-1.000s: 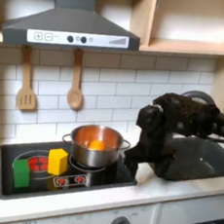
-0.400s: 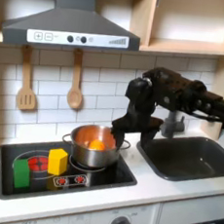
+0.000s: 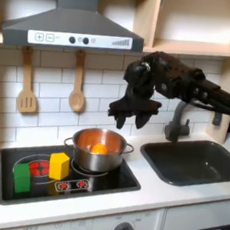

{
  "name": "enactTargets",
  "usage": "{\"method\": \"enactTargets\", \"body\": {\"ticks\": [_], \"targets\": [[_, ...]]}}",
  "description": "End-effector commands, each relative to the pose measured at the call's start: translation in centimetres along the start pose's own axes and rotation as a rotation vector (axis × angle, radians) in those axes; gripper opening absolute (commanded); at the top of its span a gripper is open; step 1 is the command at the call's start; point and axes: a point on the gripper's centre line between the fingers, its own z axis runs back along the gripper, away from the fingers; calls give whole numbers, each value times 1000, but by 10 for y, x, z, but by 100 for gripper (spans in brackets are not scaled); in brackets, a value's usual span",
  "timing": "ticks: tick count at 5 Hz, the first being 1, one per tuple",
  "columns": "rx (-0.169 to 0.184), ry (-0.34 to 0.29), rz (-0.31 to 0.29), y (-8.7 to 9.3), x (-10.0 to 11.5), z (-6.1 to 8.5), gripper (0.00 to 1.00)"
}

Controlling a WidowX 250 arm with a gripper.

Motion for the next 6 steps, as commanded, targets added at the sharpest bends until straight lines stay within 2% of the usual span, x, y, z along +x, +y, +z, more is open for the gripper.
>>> {"method": "enactTargets", "body": {"ticks": [1,2,3,4,5,6], "targets": [[-10,-132,38,12,29,13,0],[-35,-203,85,19,40,26,0],[-44,-277,100,24,48,44,0],[-35,-324,103,26,58,41,0],[-13,-351,97,31,64,38,0],[15,-409,98,36,81,40,0]]}}
